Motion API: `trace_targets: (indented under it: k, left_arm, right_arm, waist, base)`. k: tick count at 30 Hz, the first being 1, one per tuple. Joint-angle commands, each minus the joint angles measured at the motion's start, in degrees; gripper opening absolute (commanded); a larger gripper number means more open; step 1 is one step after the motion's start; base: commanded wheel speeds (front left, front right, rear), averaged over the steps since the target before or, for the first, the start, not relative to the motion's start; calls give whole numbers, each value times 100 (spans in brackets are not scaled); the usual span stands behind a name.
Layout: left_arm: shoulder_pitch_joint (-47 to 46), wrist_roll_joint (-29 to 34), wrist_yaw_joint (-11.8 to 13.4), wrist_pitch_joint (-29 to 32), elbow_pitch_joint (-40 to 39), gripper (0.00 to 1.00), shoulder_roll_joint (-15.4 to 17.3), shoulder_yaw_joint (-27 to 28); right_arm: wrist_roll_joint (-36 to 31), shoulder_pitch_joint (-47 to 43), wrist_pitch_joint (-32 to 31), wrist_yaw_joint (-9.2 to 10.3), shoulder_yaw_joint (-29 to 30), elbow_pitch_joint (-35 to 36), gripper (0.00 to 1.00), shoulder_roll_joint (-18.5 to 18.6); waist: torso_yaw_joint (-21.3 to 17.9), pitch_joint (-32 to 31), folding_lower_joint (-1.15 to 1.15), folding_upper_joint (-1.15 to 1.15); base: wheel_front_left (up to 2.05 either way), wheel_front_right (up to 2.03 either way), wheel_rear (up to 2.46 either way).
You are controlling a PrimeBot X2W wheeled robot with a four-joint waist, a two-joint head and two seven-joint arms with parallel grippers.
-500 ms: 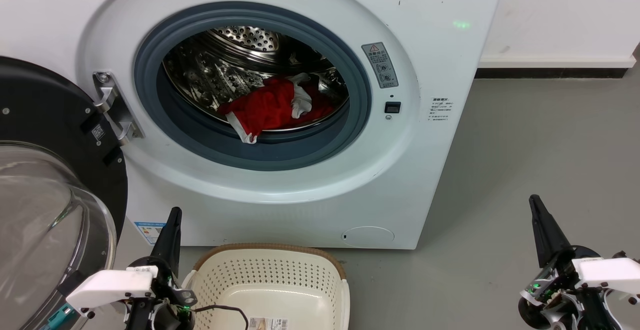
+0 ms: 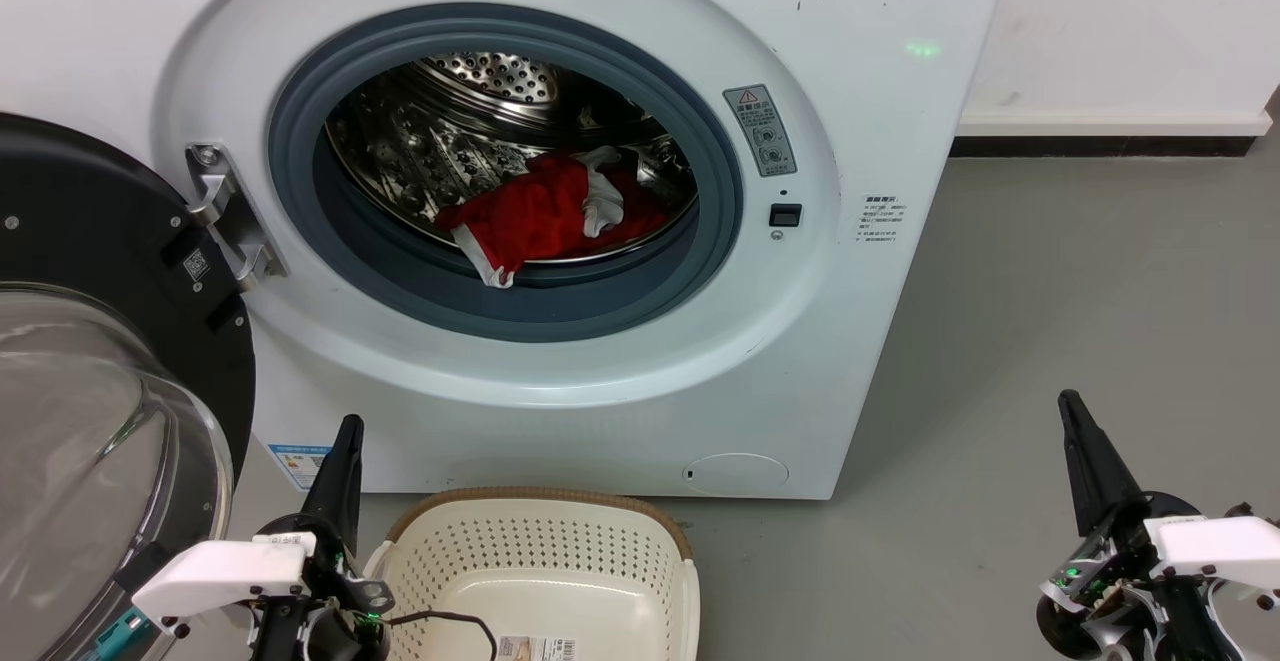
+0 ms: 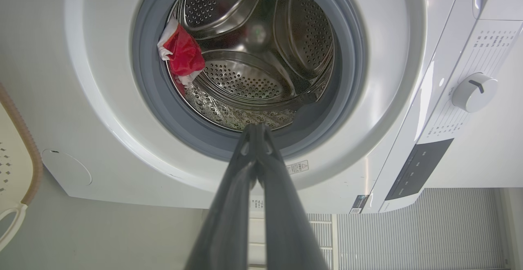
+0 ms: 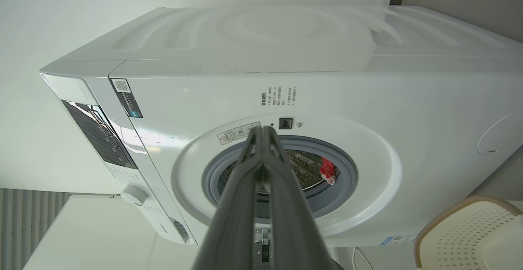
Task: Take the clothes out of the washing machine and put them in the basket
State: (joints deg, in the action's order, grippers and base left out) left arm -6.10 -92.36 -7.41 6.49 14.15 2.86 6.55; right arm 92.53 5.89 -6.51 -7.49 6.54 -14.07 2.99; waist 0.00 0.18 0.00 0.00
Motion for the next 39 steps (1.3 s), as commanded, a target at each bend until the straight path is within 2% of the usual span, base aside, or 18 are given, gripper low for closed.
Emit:
trace_targets:
  k: [1, 2, 3, 11, 16, 23, 30, 39]
  left_arm:
    - [-30, -11, -23, 24, -12, 0, 1, 5]
    - [-30, -11, -23, 24, -12, 0, 1, 5]
    - [6, 1, 1, -3, 12, 100, -2, -3]
    - [-21, 149, 0, -186, 51, 100, -10, -239]
    - [-103, 505, -1, -328, -59, 100, -6, -328]
    - [-185, 1256, -2, -486, -236, 100, -5, -418]
    - [-243, 2151, -3, -656, -400, 100, -5, -498]
    - [-250, 3318, 29, -857, -472, 100, -3, -674]
  right_arm:
    - [-26, 70, 0, 0, -3, -8, 0, -18]
    - [-26, 70, 0, 0, -3, -8, 0, -18]
    - [0, -8, 1, 0, 0, -11, 100, 0]
    - [-146, -129, 182, 0, -53, 47, 100, -4]
    - [-496, -182, 325, 0, -61, 205, 100, -4]
    - [-1229, -242, 482, 0, -79, 444, 100, -4]
    - [-2418, -311, 654, 0, -186, 694, 100, -4]
    - [-3637, -423, 857, 0, -297, 820, 100, -4]
  waist:
    - [0, 0, 0, 0]
    - [0, 0, 0, 0]
    - [0, 0, 0, 0]
    - [-3, 2, 0, 0]
    - [0, 0, 0, 0]
    - [1, 1, 0, 0]
    - [3, 2, 0, 0]
    - [39, -7, 0, 0]
  base:
    - [0, 0, 0]
    - [0, 0, 0]
    - [0, 0, 0]
    - [0, 0, 0]
    - [0, 0, 0]
    - [0, 0, 0]
    - [0, 0, 0]
    - [0, 0, 0]
